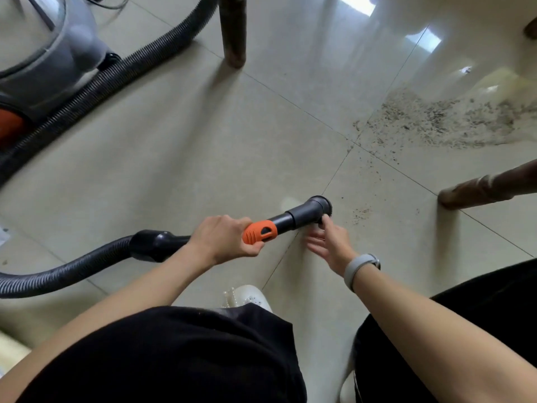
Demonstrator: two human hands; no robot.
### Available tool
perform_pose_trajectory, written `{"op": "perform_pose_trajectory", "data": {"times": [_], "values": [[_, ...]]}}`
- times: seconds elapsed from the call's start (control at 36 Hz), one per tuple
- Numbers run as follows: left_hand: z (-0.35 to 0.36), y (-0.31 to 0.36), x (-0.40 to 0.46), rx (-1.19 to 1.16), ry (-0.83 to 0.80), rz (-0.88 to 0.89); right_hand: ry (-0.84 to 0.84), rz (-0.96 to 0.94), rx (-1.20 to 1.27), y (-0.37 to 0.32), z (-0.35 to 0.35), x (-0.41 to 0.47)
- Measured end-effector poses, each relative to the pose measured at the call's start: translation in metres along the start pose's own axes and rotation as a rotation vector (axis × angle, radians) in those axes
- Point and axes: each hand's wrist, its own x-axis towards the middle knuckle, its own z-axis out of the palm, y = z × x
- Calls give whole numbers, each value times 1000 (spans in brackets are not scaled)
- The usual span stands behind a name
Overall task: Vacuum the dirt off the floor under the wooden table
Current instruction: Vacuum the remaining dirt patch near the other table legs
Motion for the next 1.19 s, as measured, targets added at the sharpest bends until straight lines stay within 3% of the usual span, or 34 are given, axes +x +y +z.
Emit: {"op": "perform_pose_trajectory", "data": {"times": [0.17, 0.42, 0.58, 0.81, 0.92, 1.19], "values": [[8, 15, 12, -63, -73, 107, -54, 76, 304, -8, 16, -10], [-1, 38, 15, -125, -361, 207, 147, 143, 396, 10, 8, -17], [9, 62, 20, -113, -468, 223, 168, 167, 475, 21, -21, -19], [2, 64, 27, -211, -508, 145, 117, 130, 469, 18, -23, -6], [5, 43, 19, -338, -579, 18, 25, 123, 406, 16, 0, -4], [6, -10, -10, -284, -610, -95, -61, 155, 354, 31, 60, -11]]}}
